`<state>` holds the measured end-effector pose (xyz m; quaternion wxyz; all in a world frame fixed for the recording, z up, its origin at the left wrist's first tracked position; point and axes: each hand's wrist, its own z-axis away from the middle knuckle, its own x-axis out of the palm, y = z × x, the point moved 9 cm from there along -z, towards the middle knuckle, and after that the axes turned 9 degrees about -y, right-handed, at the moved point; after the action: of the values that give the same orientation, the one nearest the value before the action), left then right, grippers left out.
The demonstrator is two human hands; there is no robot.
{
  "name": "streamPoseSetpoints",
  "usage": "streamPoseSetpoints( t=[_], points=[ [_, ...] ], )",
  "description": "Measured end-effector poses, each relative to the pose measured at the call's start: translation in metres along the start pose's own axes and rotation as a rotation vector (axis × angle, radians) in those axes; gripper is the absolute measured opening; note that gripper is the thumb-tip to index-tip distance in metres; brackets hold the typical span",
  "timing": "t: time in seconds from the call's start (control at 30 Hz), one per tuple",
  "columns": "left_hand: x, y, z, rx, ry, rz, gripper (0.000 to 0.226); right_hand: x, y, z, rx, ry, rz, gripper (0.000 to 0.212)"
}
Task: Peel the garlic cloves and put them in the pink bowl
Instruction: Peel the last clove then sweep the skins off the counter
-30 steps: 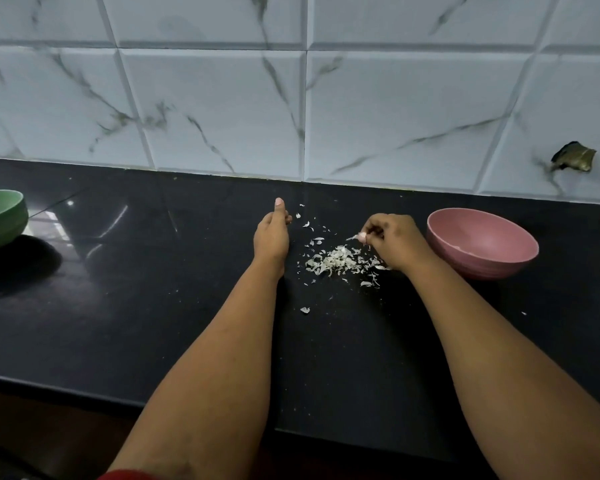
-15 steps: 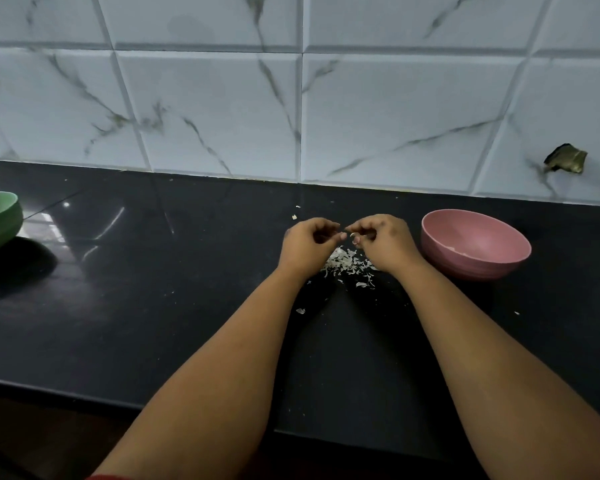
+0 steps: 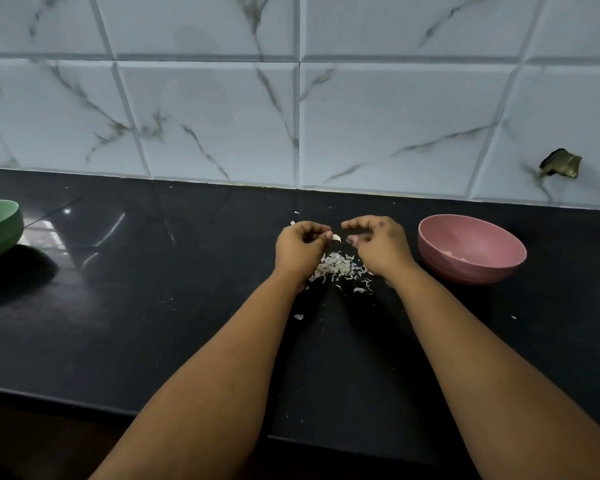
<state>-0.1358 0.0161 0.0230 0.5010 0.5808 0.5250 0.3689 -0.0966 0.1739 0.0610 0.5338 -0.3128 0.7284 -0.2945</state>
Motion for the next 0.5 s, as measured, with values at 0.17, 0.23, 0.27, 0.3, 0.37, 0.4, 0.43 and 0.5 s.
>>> streamPoseSetpoints(
  t=[0.17,0.23,0.27,0.3,0.37,0.4,0.43,0.5],
  points=[
    [0.004,0.004,0.001,0.029,-0.017,-0.007,0.009,0.003,-0.006,0.003,-0.037,-0.012,-0.106,0.009],
    [0.008,0.006,0.002,0.055,-0.044,-0.006,0.007,0.003,-0.005,0.003,-0.020,0.008,-0.082,0.006],
    [0.010,0.008,0.002,0.069,-0.058,-0.003,0.006,0.002,-0.002,0.002,0.000,0.024,-0.098,0.009],
    [0.012,0.010,0.002,0.081,-0.075,0.007,0.004,0.001,0.001,0.002,0.025,0.034,-0.144,0.011],
    [0.015,0.014,0.004,0.103,-0.106,0.045,0.008,0.002,0.007,0.001,0.083,0.028,-0.317,0.014],
    [0.016,0.017,0.004,0.113,-0.113,0.069,0.009,0.003,0.009,0.001,0.101,0.014,-0.407,0.014],
    [0.015,0.019,0.005,0.122,-0.111,0.091,0.008,0.005,0.009,0.001,0.109,-0.006,-0.477,0.013],
    [0.012,0.021,0.006,0.137,-0.088,0.110,0.006,0.008,0.007,0.001,0.108,-0.052,-0.565,0.011]
  ],
)
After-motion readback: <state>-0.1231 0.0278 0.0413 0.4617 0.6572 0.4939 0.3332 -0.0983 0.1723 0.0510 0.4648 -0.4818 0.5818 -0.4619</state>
